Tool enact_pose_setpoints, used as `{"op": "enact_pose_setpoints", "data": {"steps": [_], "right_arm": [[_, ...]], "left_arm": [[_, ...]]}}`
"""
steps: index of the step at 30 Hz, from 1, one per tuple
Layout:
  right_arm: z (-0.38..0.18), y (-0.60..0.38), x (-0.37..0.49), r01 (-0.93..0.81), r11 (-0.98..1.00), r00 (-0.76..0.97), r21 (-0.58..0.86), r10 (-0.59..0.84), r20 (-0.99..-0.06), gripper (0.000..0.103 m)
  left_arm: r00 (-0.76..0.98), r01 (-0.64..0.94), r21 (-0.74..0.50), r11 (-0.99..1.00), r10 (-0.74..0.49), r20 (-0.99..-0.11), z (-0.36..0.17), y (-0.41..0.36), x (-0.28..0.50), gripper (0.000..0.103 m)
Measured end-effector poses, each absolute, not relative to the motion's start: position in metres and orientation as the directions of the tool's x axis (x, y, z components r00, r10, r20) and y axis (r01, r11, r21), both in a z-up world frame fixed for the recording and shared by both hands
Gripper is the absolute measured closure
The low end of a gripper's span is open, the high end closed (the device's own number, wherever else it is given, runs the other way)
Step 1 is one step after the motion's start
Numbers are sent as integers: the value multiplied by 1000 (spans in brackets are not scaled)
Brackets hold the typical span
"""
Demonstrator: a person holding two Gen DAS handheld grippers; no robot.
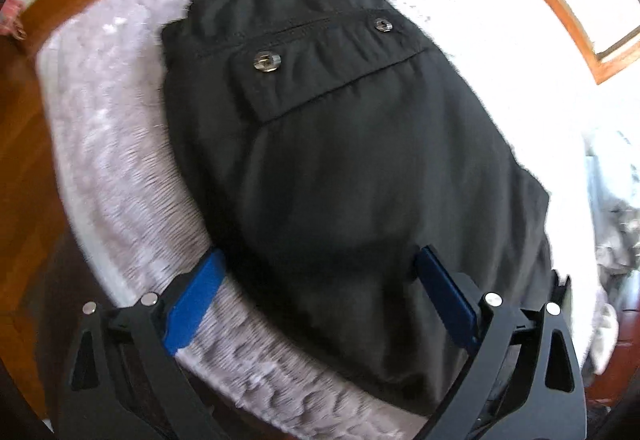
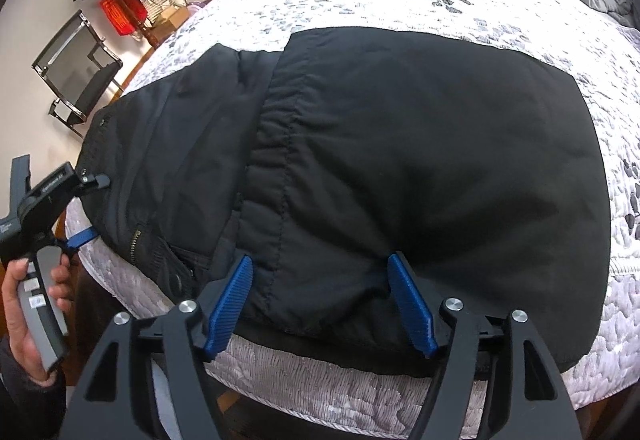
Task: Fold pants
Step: 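Grasp the edge of the folded black pants with the left gripper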
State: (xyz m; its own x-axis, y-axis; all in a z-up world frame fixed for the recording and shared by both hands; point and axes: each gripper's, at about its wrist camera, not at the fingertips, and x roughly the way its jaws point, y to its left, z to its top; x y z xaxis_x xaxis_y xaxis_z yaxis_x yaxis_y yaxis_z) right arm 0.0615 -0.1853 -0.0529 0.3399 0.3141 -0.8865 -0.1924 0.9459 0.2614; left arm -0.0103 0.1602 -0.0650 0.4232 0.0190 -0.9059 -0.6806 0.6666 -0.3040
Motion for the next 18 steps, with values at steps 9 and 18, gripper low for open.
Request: {"op": "enact_pose_setpoints", "data": {"steps": [9, 18], "right_arm": [[-58, -176, 67, -206, 952, 323, 228, 286, -902, 30], [-58, -163, 71, -190, 964, 314, 183, 237, -919, 29]], "left_arm": [[355, -747, -175, 641, 163, -921, -61, 159, -8, 5], [381, -815, -239, 528, 176, -908, -74, 171, -14, 2]]}}
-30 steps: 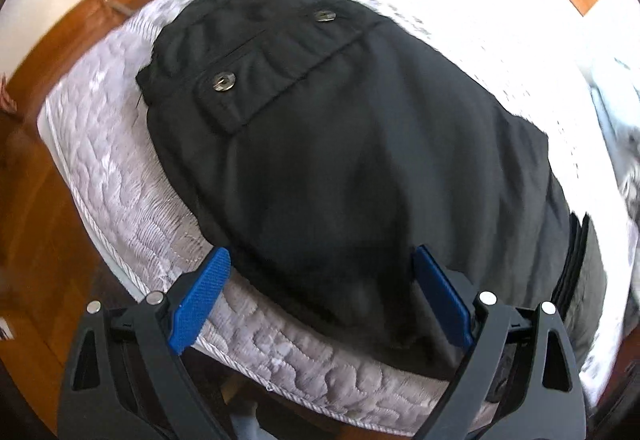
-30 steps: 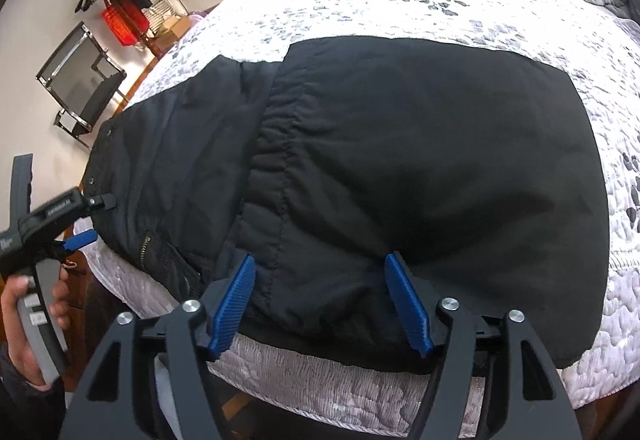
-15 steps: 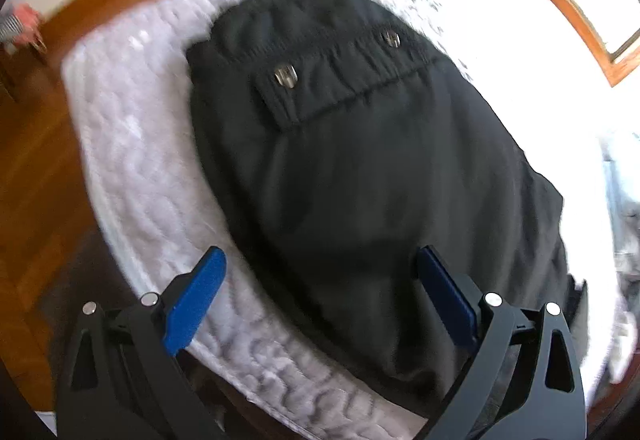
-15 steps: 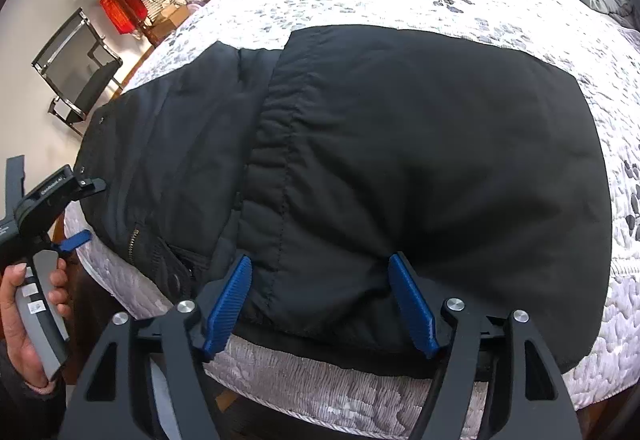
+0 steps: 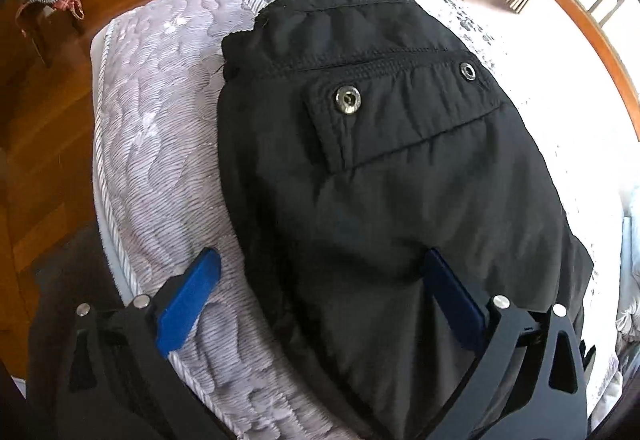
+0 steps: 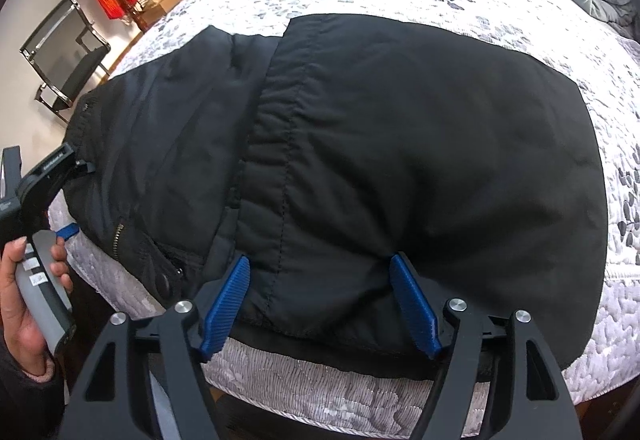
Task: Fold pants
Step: 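Grasp the edge of the folded black pants with the left gripper, then lift the held edge and fold it over the bundle with the left gripper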
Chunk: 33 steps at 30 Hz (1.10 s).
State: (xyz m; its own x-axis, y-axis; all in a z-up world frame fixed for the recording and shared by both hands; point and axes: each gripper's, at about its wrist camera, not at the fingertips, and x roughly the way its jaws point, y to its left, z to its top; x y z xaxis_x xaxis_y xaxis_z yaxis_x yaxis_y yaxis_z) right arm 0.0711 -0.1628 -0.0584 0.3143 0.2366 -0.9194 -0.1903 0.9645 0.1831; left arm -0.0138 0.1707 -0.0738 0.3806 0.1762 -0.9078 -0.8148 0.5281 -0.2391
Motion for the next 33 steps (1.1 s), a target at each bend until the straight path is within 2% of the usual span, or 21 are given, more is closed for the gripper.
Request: {"op": "enact_pose_setpoints", "data": {"steps": [3, 8, 10, 14, 16, 21, 24, 28, 33], "right_arm": [[-59, -159, 73, -187, 968, 314, 169, 222, -923, 29], [-59, -150, 77, -179, 971, 308, 157, 206, -929, 29], [-59, -148, 78, -180, 972, 307, 153, 204, -930, 28], [-61, -146, 80, -178, 972, 305, 155, 204, -930, 28], [-62, -147, 80, -177, 971, 307, 157, 206, -929, 27], [-64, -152, 79, -182, 968, 312, 175, 225, -923, 27], [-65, -155, 78, -185, 965, 318, 185, 237, -918, 26], [-66, -157, 76, -190, 961, 324, 199, 253, -912, 22], [-66, -156, 72, -211, 956, 330, 205, 267, -906, 17]], "left_arm": [[440, -788, -325, 522, 109, -891, -70, 177, -11, 3], [467, -784, -382, 489, 60, -882, -72, 180, 3, 4], [493, -780, -421, 462, 41, -869, -70, 186, 0, 7], [508, -784, -463, 413, -2, -861, -72, 200, -10, 40], [491, -778, -456, 433, -35, -871, -72, 204, -8, 46], [504, -785, -497, 370, -86, -860, -80, 226, -9, 73], [501, -760, -503, 412, -122, -857, -76, 233, -12, 85], [551, -734, -559, 386, -145, -822, -71, 243, -15, 90], [612, -675, -583, 452, -98, -785, -41, 220, -36, 93]]}}
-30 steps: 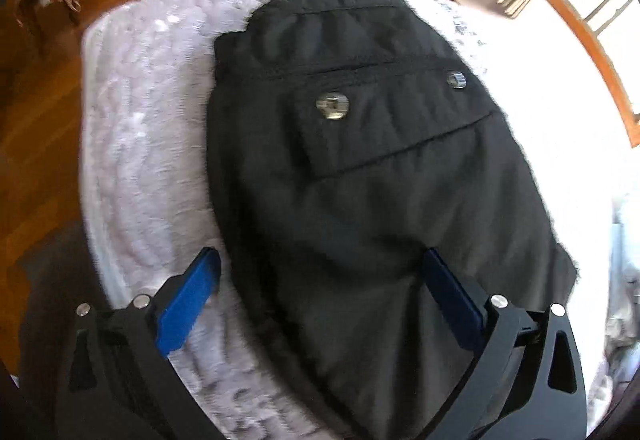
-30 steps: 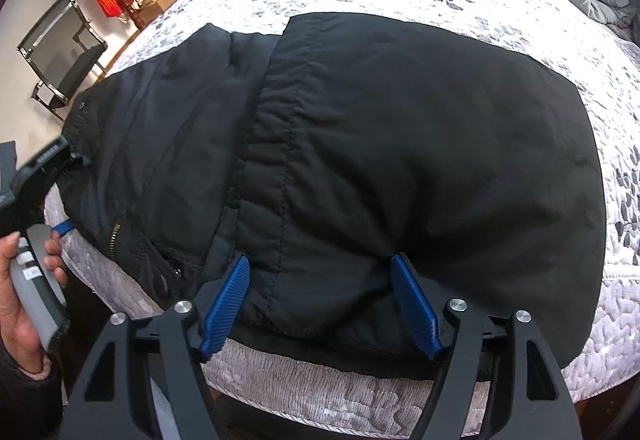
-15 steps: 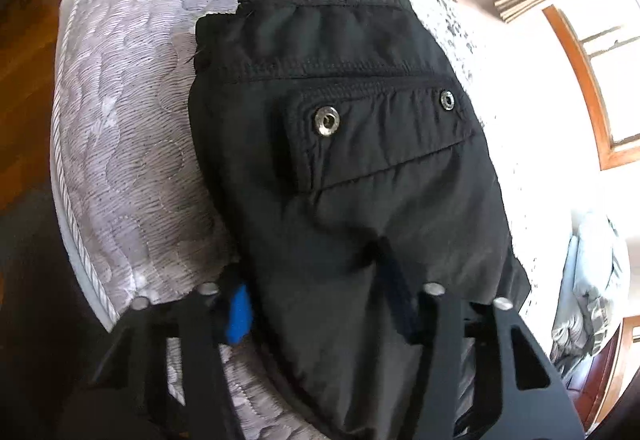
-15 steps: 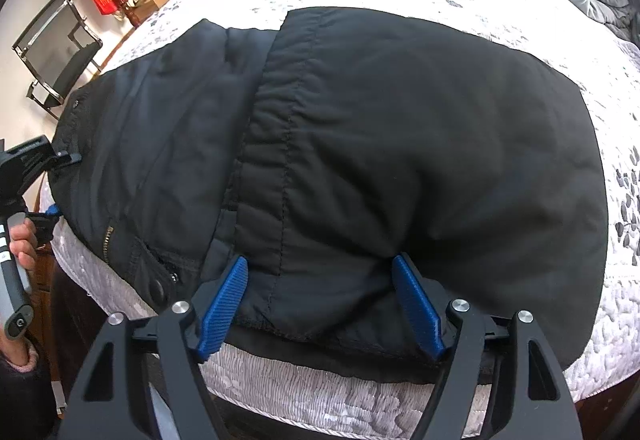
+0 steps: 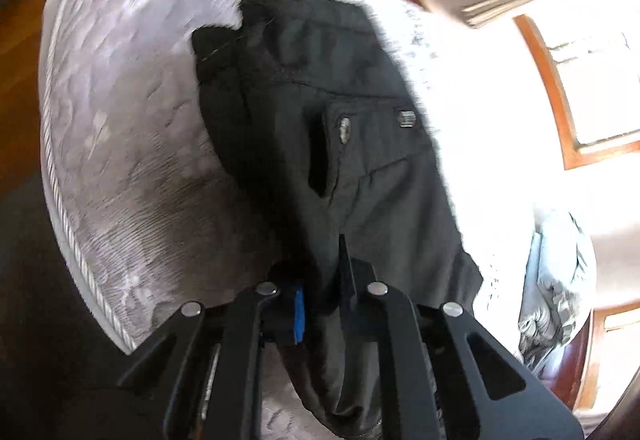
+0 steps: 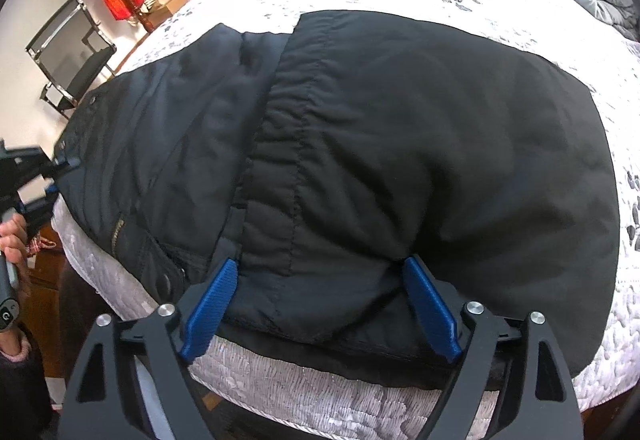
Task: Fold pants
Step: 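Lift the held edge and fold it over the bundle with the left gripper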
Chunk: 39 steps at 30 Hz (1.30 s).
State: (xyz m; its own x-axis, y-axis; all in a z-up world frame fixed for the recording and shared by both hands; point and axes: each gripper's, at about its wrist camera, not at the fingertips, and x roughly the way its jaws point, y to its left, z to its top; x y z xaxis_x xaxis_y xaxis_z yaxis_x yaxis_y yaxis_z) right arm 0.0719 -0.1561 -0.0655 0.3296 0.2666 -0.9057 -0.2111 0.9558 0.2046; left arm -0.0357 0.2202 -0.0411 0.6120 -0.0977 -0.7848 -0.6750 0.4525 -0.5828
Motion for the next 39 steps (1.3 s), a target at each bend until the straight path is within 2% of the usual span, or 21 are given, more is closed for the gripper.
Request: {"op": "enact_pose_setpoints", "data": {"steps": [4, 9, 17, 25, 30, 35, 37, 39], "right_arm": [[-63, -160, 70, -206, 952, 331, 228, 287, -899, 17], [-63, -164, 65, -210, 945, 339, 252, 312, -887, 17], [-62, -175, 63, -201, 930, 346, 308, 361, -866, 17], [-61, -194, 63, -182, 912, 346, 368, 410, -844, 17], [-61, -205, 62, -173, 899, 350, 402, 437, -828, 18], [-57, -211, 65, -148, 888, 356, 435, 458, -814, 19], [-55, -216, 64, -138, 888, 363, 438, 457, -812, 19], [-51, -224, 63, -126, 893, 377, 433, 447, -811, 19]], "left_arm": [[679, -563, -557, 611, -42, -733, -4, 189, -29, 93], [721, -415, -483, 771, -45, -692, 31, 142, -18, 93], [735, -145, -309, 940, -107, -669, 43, 74, -4, 91], [658, 141, -167, 976, -219, -720, 30, 15, -11, 86], [613, 286, -16, 958, -196, -766, 13, -21, -15, 81], [550, 425, 62, 903, -203, -810, 7, -53, -15, 76], [518, 469, 30, 883, -248, -818, 5, -58, -16, 75], [482, 490, -56, 870, -324, -814, 7, -54, -16, 66]]}}
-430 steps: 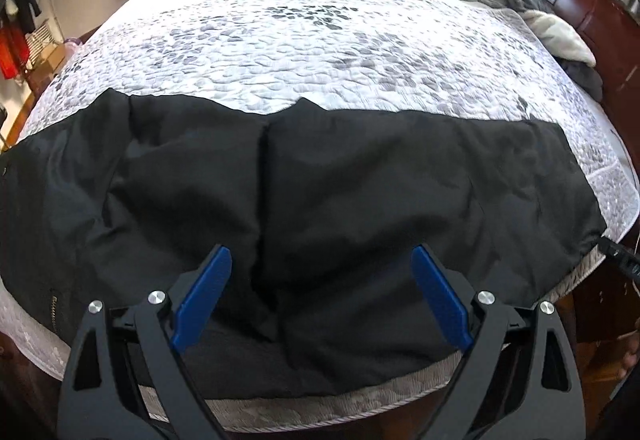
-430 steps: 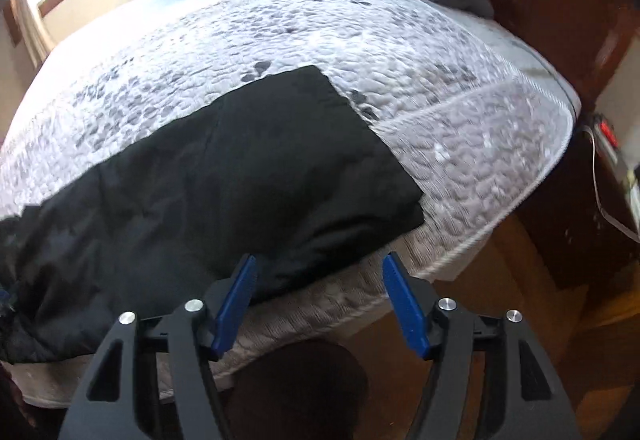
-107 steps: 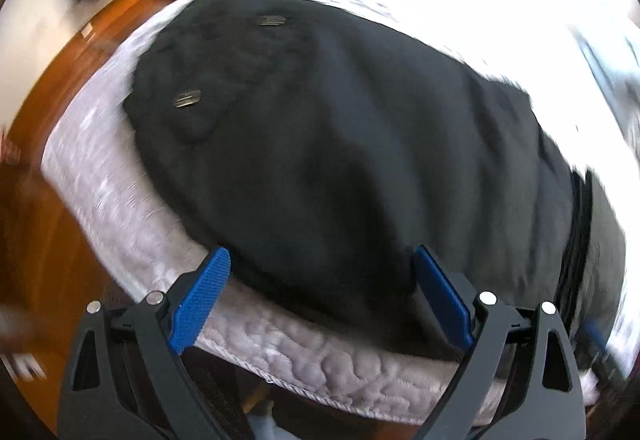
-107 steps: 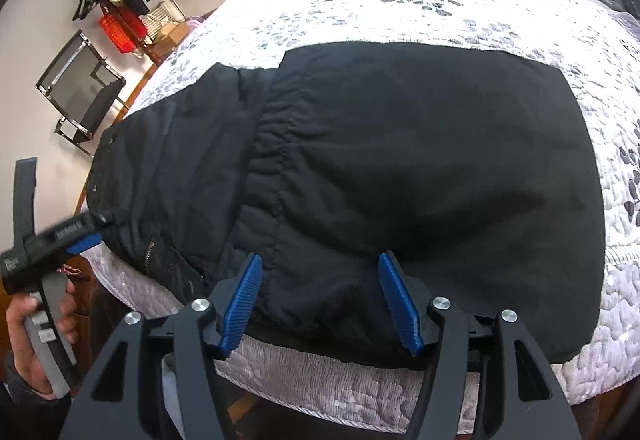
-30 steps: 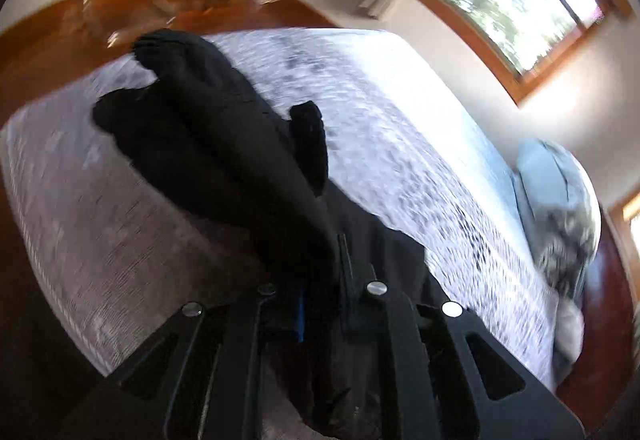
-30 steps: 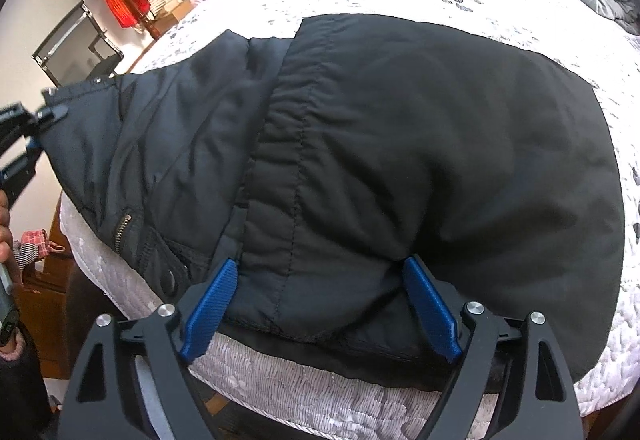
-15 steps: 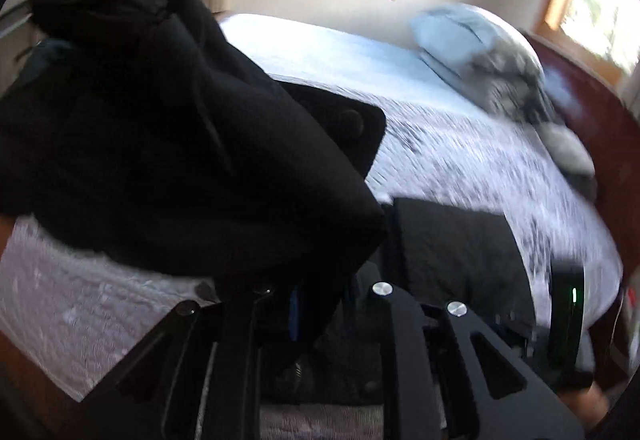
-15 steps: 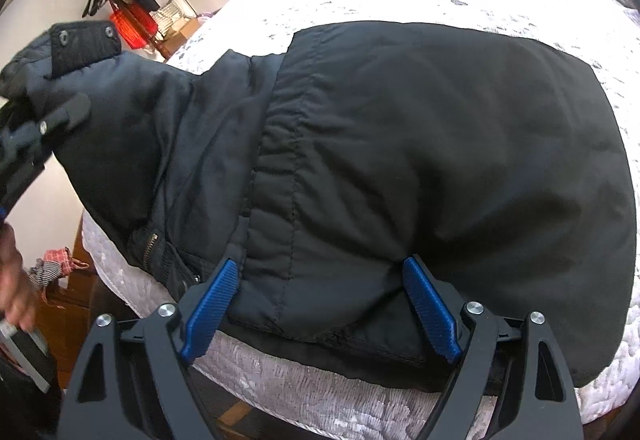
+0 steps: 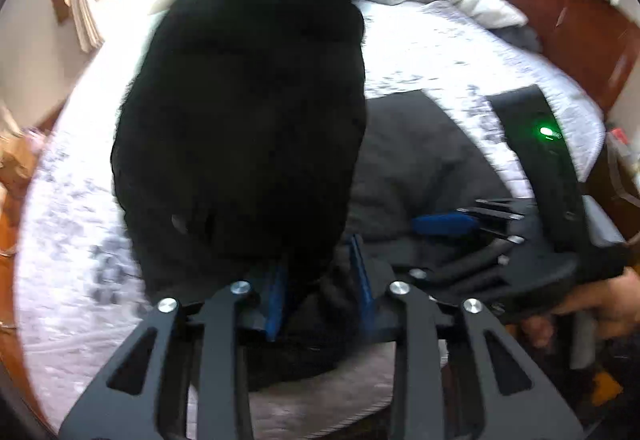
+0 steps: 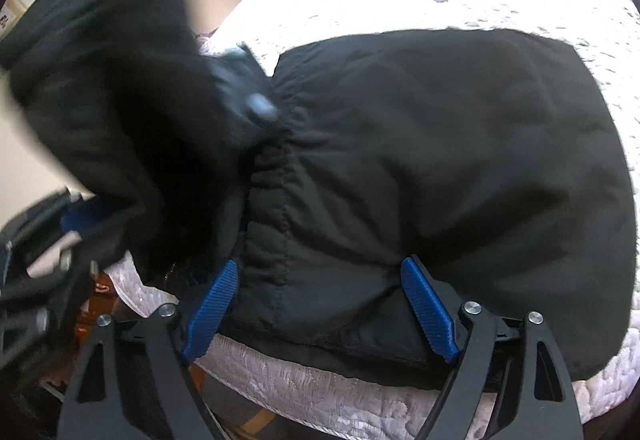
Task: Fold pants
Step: 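Lift the held edge and fold it over the bundle with the left gripper, then grasp the edge of the folded bundle with the right gripper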
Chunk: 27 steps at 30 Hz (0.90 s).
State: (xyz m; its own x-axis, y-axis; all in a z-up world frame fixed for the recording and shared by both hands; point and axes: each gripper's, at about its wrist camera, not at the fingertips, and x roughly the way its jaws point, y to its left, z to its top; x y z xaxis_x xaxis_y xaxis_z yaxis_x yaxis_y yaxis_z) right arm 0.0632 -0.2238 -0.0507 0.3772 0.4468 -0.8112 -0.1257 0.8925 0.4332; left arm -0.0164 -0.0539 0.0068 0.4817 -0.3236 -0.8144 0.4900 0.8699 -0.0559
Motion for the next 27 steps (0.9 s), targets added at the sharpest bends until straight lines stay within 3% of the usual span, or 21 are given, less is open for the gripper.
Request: {"op": "enact_pose_setpoints", "data": {"steps": [1, 3, 5, 13, 17, 27], "right_arm": [[-48, -230, 63, -116, 898, 388, 425, 435, -813, 19], [-42, -239, 61, -98, 907, 410, 410, 412, -814, 19], [-37, -249, 60, -84, 909, 425, 408, 403, -810, 19], [-32, -271, 63, -33, 898, 459, 439, 403, -791, 18], [-23, -266, 67, -48, 901, 472, 431, 401, -785, 17], [-24, -268, 117, 40, 865, 451, 501, 432, -781, 17]], "left_arm": [[484, 484, -83, 871, -346, -804, 8, -50, -17, 66], [501, 429, -144, 892, -367, -784, 11, -35, -14, 46], [522, 353, -192, 916, -363, -771, 11, -18, -8, 40], [484, 5, -232, 973, -205, -851, -17, 40, 28, 39], [443, -39, -181, 983, -146, -885, -32, 42, 35, 39], [401, -86, -168, 982, -120, -908, -38, 45, 35, 16]]}}
